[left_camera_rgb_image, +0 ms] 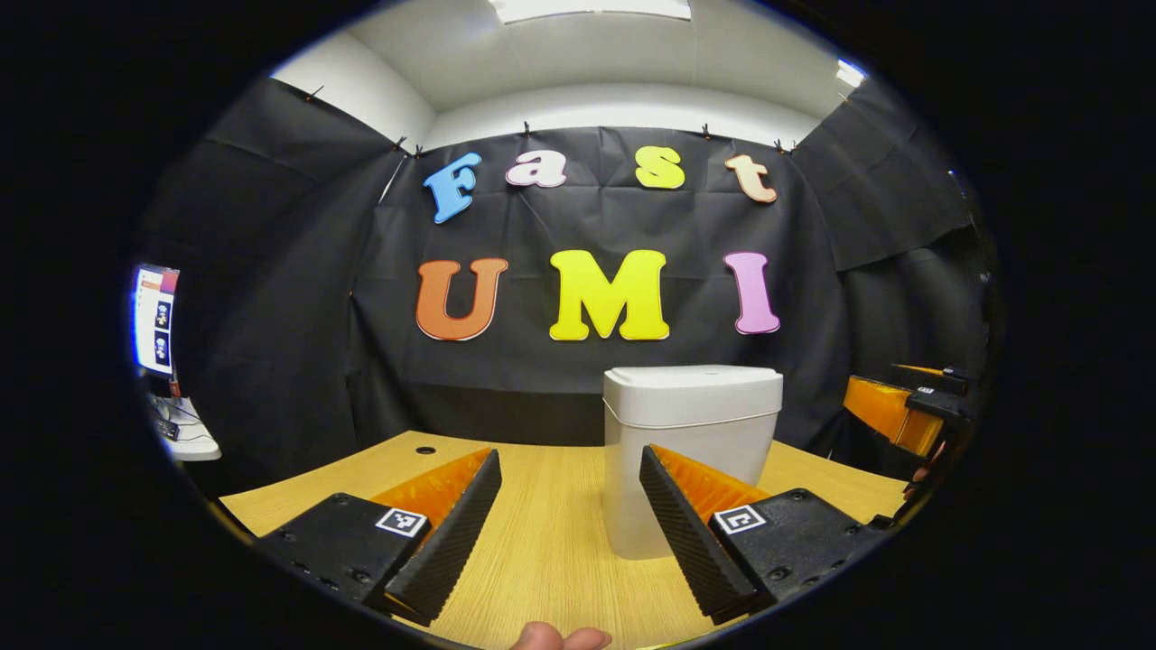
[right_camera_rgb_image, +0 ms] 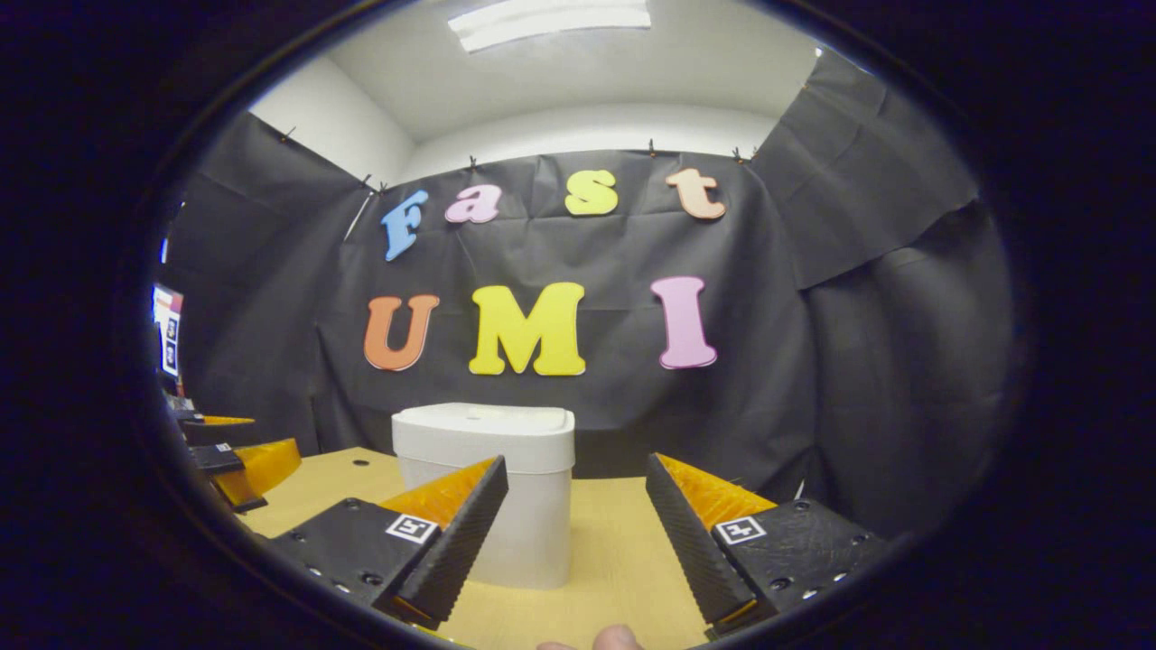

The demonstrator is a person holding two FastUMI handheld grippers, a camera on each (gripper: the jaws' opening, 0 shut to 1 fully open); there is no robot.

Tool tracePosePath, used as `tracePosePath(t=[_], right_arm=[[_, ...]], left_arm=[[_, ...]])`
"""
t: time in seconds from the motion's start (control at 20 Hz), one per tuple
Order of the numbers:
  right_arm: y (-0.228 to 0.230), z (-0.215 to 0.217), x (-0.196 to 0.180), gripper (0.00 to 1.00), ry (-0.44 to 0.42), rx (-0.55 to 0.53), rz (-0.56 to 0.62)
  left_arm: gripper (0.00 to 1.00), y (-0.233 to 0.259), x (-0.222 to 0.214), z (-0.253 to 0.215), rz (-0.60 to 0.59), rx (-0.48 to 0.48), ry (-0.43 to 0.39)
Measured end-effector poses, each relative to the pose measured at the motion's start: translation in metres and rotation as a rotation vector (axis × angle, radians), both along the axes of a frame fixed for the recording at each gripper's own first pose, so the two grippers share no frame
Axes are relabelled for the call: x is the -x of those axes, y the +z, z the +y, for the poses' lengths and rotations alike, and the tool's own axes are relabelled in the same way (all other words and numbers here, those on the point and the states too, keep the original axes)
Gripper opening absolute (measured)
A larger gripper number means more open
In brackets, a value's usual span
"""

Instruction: Press the lid of the desktop garbage bin to open it, pick up the crumpled paper on the desktop and throw it into the bin, then pick up the pop can on the desktop and drop it into the bin, and finally close the garbage bin lid.

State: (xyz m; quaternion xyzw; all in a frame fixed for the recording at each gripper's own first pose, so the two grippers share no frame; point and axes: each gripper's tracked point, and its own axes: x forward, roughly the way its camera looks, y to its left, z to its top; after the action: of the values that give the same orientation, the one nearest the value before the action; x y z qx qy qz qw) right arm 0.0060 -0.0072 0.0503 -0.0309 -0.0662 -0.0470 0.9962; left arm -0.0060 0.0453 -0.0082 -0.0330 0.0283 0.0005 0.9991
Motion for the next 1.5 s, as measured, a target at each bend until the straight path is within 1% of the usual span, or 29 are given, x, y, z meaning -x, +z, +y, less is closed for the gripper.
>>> tracePosePath(t=[0.1, 0.15, 0.2, 0.4, 0.55, 0.65, 0.7, 0.75, 0.85, 0.9, 0.95, 1.0, 1.15, 1.5], right_arm=[[-0.009, 0.004, 0.003, 0.95, 0.005, -0.009, 0.011], [-0.013, 0.006, 0.003, 0.98, 0.009, -0.013, 0.018], [-0.014, 0.005, 0.003, 0.95, 0.011, -0.015, 0.022], [-0.015, 0.002, 0.002, 0.95, 0.013, -0.024, 0.026], [-0.017, 0.006, 0.002, 0.95, 0.015, 0.0, 0.026], [-0.016, 0.008, 0.001, 0.96, 0.018, 0.012, 0.021], [-0.017, 0.008, 0.0, 0.98, 0.017, 0.015, 0.02], [-0.017, 0.009, -0.001, 0.95, 0.016, 0.018, 0.022], [-0.017, 0.01, 0.0, 0.95, 0.016, 0.023, 0.022], [-0.016, 0.01, 0.0, 0.98, 0.015, 0.025, 0.02], [-0.015, 0.011, 0.0, 0.98, 0.016, 0.027, 0.02], [-0.016, 0.013, -0.001, 0.95, 0.019, 0.029, 0.021], [-0.016, 0.015, 0.002, 0.95, 0.022, 0.044, 0.022], [-0.017, 0.017, 0.0, 0.95, 0.026, 0.034, 0.028]], left_arm=[[0.99, 0.001, 0.002, 0.001, -0.004, -0.022, 0.005], [0.99, 0.001, 0.001, 0.003, -0.007, -0.033, 0.011], [0.99, -0.002, -0.001, 0.004, -0.003, -0.035, 0.014], [0.99, -0.006, -0.002, 0.001, 0.009, -0.021, 0.005], [0.99, -0.007, -0.002, 0.002, 0.005, -0.031, 0.006], [0.99, -0.007, -0.003, 0.005, 0.004, -0.029, 0.01], [0.99, -0.006, -0.003, 0.007, 0.003, -0.026, 0.014], [0.99, -0.005, -0.004, 0.008, 0.001, -0.025, 0.018], [0.99, -0.005, -0.003, 0.008, -0.001, -0.03, 0.021], [0.99, -0.004, -0.003, 0.007, -0.003, -0.031, 0.02], [0.99, -0.004, -0.002, 0.006, -0.003, -0.03, 0.017], [0.99, -0.005, -0.002, 0.006, -0.005, -0.03, 0.016], [0.99, -0.004, -0.002, 0.007, -0.007, -0.03, 0.017], [0.99, -0.004, -0.002, 0.008, -0.01, -0.03, 0.021]])
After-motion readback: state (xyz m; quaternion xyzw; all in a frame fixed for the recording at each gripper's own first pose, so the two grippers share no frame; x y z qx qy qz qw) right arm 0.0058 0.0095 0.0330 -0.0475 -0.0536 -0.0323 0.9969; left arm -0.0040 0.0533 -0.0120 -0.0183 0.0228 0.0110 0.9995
